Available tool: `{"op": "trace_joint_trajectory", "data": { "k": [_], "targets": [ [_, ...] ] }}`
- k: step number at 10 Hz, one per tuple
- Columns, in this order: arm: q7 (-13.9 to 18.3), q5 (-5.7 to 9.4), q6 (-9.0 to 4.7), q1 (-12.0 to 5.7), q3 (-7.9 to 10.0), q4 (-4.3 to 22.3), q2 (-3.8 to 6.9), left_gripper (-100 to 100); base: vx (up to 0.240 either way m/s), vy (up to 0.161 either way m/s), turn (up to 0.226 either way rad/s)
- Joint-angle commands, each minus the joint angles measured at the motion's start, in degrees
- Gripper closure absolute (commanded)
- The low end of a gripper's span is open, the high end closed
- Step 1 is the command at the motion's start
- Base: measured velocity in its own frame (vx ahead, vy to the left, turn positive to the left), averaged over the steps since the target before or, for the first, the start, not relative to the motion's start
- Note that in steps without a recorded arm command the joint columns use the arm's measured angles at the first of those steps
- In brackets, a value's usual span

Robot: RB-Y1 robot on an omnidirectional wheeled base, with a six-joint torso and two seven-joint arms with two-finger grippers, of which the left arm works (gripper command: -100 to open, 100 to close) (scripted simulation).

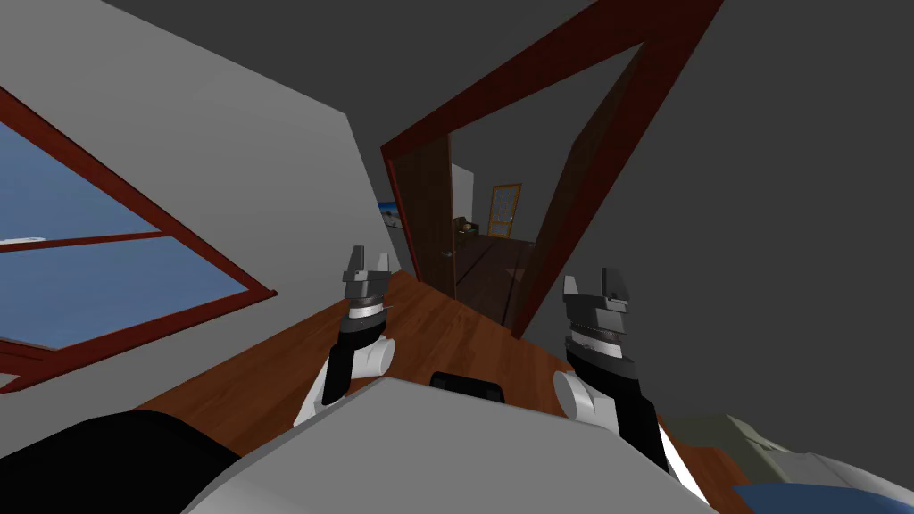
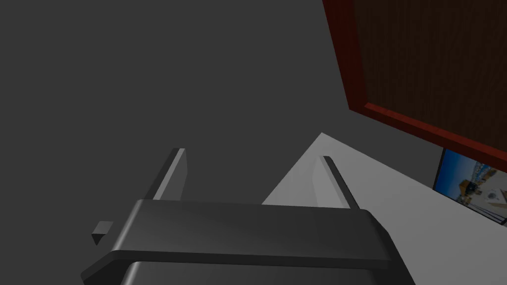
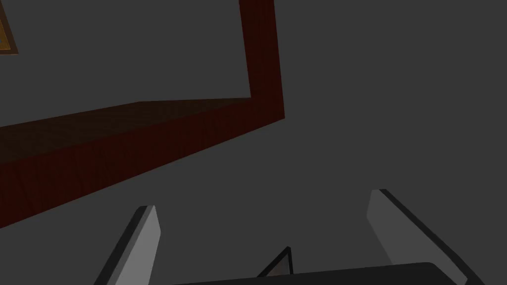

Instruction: Push the door open

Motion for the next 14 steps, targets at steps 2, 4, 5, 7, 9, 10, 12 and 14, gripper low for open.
{"op": "trace_joint_trajectory", "data": {
  "k": [2,4,5,7,9,10,12,14],
  "targets": [
    [-0.07,0.15,-0.48,-1.22,-0.38,3.27,0.73,-100,0.121,0.032,-0.041],
    [-0.11,0.23,-0.74,-1.87,-0.58,5.01,1.09,-100,0.070,0.055,-0.030],
    [-0.14,0.28,-0.90,-2.27,-0.71,6.08,1.29,-100,0.054,0.042,-0.029],
    [-0.19,0.39,-1.28,-3.21,-1.00,8.59,1.71,-100,0.082,0.053,-0.033],
    [-0.25,0.52,-1.67,-4.19,-1.31,11.22,2.14,-100,0.091,0.046,-0.040],
    [-0.29,0.59,-1.90,-4.78,-1.49,12.79,2.36,-100,0.083,0.054,-0.038],
    [-0.36,0.73,-2.37,-5.95,-1.86,15.94,2.79,-100,0.095,0.066,-0.049],
    [-0.44,0.89,-2.88,-7.24,-2.27,19.40,3.20,-100,0.095,0.074,-0.050]
  ]
}}
